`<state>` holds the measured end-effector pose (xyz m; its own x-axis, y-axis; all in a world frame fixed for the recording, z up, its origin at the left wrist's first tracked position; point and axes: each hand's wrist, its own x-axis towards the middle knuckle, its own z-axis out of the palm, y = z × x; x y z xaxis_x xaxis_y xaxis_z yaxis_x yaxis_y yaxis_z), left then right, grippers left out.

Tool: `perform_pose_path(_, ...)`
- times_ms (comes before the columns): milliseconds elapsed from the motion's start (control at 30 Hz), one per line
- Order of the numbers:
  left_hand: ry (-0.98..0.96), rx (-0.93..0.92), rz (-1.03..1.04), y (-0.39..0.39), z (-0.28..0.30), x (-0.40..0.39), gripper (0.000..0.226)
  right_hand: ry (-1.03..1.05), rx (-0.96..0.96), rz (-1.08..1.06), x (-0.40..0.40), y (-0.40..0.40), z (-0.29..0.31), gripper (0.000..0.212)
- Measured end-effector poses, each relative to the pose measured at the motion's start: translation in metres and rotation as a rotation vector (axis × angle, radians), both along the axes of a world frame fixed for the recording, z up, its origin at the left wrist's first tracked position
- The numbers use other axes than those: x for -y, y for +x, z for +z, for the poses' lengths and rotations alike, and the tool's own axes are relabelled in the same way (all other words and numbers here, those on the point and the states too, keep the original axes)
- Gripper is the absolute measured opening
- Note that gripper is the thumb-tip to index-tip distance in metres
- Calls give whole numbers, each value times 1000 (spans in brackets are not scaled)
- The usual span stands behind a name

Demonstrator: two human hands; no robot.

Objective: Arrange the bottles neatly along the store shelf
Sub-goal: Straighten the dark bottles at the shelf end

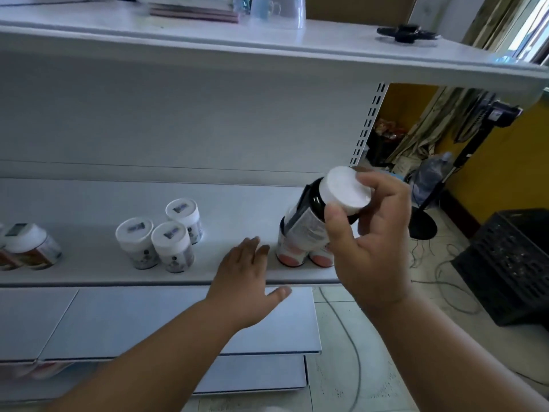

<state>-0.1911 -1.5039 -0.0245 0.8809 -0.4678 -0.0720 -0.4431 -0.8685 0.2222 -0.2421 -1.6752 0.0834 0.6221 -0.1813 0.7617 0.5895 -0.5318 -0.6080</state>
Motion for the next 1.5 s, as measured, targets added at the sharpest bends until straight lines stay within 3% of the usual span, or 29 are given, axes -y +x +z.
perform_pose_path(100, 102, 27, -29, 1, -22, 3, 105, 383, -351, 148, -17, -13, 2, 30)
perform_pose_path(200, 79, 60, -15, 3, -34, 3, 110, 649, -642, 230, -24, -10, -7, 37)
perform_pose_path(400, -2, -17, -29, 7, -31, -1, 104, 980, -781, 453, -20, -7, -13, 49)
perform_pose_path(500, -295, -216, -47, -1, -5, -15, 95, 945, -750, 468, -14, -5, -12, 51)
perform_pose_path(633, -636, -398, -60, -33, 28, -37, 81, 895, -725, 490, -13, -3, -14, 35)
perform_pose_path(800, -993, -582, 67, -52, 38, -36, 50, 873, -765, 608, -21, -2, -17, 61)
perform_pose_path(1033, -1010, -464, 205, -59, 35, -35, 67, 854, -807, 643, -25, 2, -13, 48)
perform_pose_path(1100, -1066, -528, 190, -61, 40, -36, 62, 830, -805, 580, -28, 3, -11, 46)
perform_pose_path(1200, -1257, -778, 116, -61, 44, -36, 50, 815, -786, 550, -27, 1, -9, 53)
perform_pose_path(1333, -1509, -1090, 72, -64, 38, -35, 64, 872, -809, 646, -26, -5, -4, 41)
perform_pose_path(1500, -1487, -944, 89, -64, 33, -24, 67, 755, -777, 491, -32, -5, -2, 48)
